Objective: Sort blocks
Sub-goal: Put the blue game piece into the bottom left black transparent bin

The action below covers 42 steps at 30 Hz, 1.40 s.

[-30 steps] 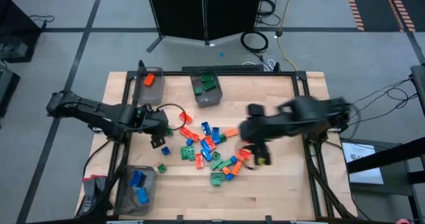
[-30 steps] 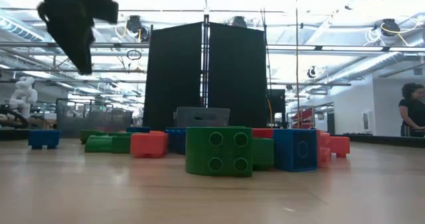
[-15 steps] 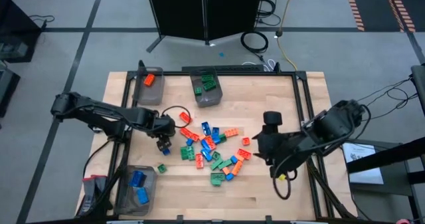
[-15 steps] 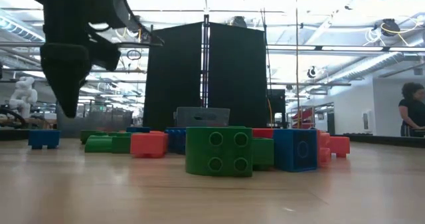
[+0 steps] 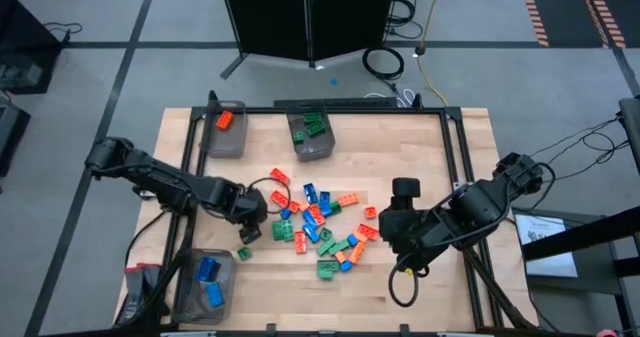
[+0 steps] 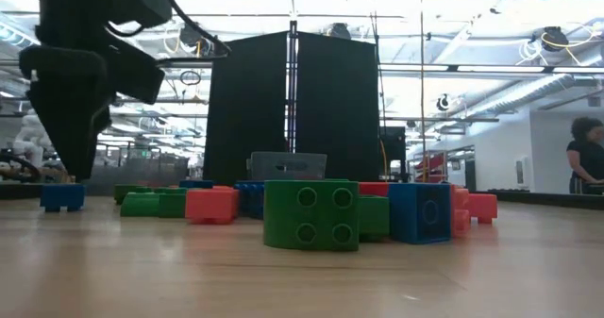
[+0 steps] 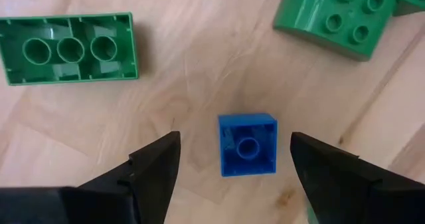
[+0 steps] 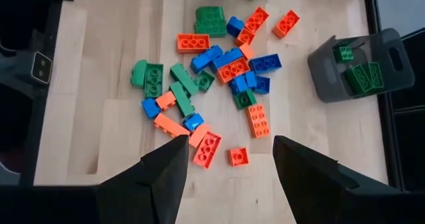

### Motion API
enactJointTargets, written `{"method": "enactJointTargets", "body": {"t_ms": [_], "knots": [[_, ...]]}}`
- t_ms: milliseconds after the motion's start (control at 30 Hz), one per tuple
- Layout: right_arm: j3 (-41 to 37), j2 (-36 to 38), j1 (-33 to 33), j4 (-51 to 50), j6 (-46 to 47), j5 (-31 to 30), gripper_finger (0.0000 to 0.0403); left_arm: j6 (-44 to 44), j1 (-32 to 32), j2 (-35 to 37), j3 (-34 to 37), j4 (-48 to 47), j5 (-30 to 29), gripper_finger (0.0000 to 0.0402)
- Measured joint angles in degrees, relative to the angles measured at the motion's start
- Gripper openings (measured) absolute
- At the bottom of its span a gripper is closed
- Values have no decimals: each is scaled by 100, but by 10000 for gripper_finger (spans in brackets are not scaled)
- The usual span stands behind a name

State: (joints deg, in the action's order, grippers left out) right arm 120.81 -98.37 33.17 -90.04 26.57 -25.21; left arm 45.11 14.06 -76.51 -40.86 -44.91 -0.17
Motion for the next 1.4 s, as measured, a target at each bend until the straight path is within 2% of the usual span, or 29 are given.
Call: {"method": "enactJointTargets", "body": {"t_ms": [167,733,867,1133,1333,1400], "knots": [[-2,0,0,2,41,-28,215,109,246,-8,0,-3,-454,286],[-2,2,0,2,279,-28,215,-64,537,-1000,-28,163,-335,283],[-2,0,0,2,279,-26,213,-380,505,-1025,-23,301,-325,250],[-2,0,0,2,277,-31,209,-561,466,-1021,-22,367,-280,126],[-2,0,0,2,277,-33,209,-525,466,-907,-45,285,-346,118],[-2,0,0,2,277,-33,209,-508,476,-884,-164,49,-606,118]]}}
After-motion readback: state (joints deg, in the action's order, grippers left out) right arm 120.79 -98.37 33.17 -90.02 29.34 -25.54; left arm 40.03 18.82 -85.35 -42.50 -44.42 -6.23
